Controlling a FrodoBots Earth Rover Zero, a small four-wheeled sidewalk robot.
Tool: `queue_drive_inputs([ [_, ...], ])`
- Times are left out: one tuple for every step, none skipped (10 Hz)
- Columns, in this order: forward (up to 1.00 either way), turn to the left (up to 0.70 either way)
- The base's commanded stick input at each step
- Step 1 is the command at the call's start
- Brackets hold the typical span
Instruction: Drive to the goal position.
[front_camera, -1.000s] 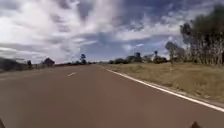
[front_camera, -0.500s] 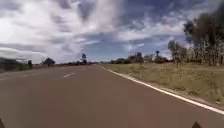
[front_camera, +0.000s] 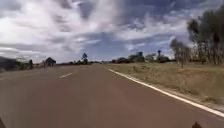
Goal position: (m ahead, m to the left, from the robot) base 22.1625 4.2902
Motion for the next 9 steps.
queue_drive_inputs([
  [1.00,0.00],
  [1.00,0.00],
  [1.00,0.00],
  [1.00,0.00],
  [1.00,0.00],
  [1.00,0.00],
  [1.00,0.00],
  [1.00,0.00],
  [1.00,0.00],
])
